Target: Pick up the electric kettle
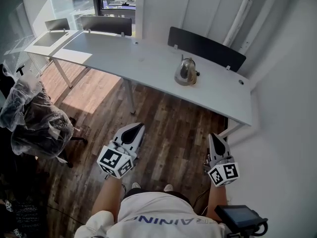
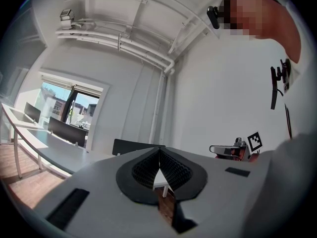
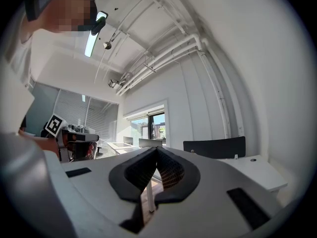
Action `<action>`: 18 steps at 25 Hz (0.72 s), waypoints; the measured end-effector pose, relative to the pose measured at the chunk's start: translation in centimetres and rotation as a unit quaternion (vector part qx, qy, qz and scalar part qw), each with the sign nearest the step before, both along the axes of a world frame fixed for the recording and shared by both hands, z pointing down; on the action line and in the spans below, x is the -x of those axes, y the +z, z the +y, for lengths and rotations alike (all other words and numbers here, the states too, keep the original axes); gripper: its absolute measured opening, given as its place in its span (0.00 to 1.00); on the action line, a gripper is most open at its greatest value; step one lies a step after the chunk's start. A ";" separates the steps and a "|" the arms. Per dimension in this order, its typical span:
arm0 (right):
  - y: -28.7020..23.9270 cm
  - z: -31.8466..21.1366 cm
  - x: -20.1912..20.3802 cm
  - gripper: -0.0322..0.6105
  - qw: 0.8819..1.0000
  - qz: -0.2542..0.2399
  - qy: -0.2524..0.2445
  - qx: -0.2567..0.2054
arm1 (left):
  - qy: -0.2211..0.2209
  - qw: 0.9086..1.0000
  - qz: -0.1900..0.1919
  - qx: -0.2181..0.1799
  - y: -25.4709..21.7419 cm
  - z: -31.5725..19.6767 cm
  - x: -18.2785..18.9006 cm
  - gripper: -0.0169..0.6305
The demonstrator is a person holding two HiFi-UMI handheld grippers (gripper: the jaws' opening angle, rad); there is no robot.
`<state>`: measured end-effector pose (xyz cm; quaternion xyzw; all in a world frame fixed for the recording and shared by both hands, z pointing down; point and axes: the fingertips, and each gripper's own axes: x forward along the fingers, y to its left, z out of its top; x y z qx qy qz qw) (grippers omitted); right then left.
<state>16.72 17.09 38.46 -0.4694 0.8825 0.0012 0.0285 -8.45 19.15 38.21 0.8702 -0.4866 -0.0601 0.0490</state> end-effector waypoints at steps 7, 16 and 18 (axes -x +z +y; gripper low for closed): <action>0.1 0.7 3.1 0.06 1.000 0.004 0.021 0.000 | 0.012 1.000 -0.012 0.002 1.1 0.4 3.4 0.05; 1.6 2.7 7.6 0.06 0.999 0.012 0.045 0.012 | 0.044 0.999 -0.011 0.014 2.9 0.2 6.9 0.05; 1.7 2.7 7.8 0.06 0.999 0.016 0.048 0.014 | 0.049 0.999 -0.011 0.014 3.1 -0.1 7.1 0.05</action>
